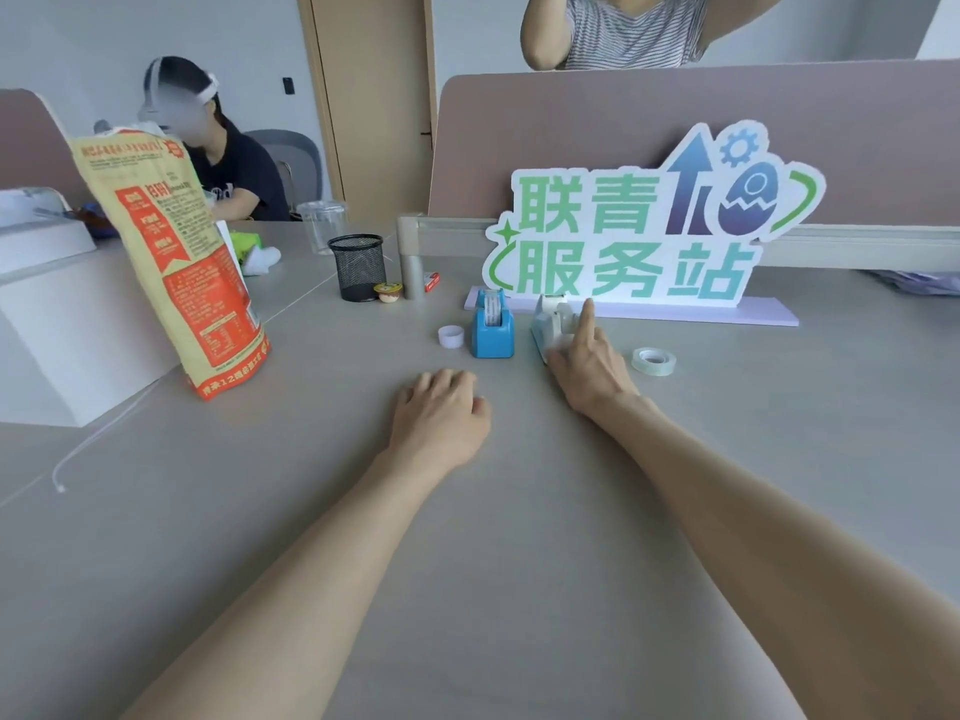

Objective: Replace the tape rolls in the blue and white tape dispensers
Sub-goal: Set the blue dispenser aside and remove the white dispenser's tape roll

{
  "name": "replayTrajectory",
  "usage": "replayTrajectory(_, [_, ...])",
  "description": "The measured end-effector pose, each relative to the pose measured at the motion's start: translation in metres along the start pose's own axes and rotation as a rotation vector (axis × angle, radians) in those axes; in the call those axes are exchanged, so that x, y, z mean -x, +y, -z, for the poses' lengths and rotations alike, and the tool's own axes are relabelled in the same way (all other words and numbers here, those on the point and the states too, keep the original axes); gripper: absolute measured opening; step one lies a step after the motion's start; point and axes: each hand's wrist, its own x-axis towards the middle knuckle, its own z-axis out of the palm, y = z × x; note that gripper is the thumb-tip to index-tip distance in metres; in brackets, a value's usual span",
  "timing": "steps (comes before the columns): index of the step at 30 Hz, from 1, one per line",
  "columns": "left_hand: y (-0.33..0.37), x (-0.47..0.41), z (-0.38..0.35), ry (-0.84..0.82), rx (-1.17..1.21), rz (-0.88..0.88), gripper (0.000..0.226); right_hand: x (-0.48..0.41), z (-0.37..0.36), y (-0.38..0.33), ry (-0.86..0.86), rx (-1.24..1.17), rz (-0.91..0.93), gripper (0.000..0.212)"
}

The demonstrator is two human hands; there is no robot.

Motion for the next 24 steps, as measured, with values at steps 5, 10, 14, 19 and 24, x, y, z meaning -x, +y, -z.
replayTrajectory(5, [-0.001, -0.001, 0.001, -0.026, 0.021, 0.001, 0.033, 0.007, -0.001, -0.004, 0.061, -0.067, -0.036, 0.052])
replayTrajectory(10, [0.000, -0.001, 0.004, 0.026, 0.116, -0.044, 0.035, 0.038, 0.015, 0.012, -0.036, -0.165, 0.050, 0.047])
replayTrajectory(14, [0.013, 0.005, 0.014, 0.050, 0.733, -0.193, 0.058, 0.077, 0.041, 0.035, -0.109, -0.179, 0.207, 0.048])
replayTrajectory(19, [0.026, 0.016, 0.013, -0.170, 0.734, -0.264, 0.089, 0.113, 0.071, 0.054, -0.248, -0.238, 0.279, 0.046])
replayTrajectory(24, [0.033, 0.016, 0.011, -0.234, 0.737, -0.241, 0.081, 0.121, 0.074, 0.051, -0.205, -0.207, 0.259, 0.062])
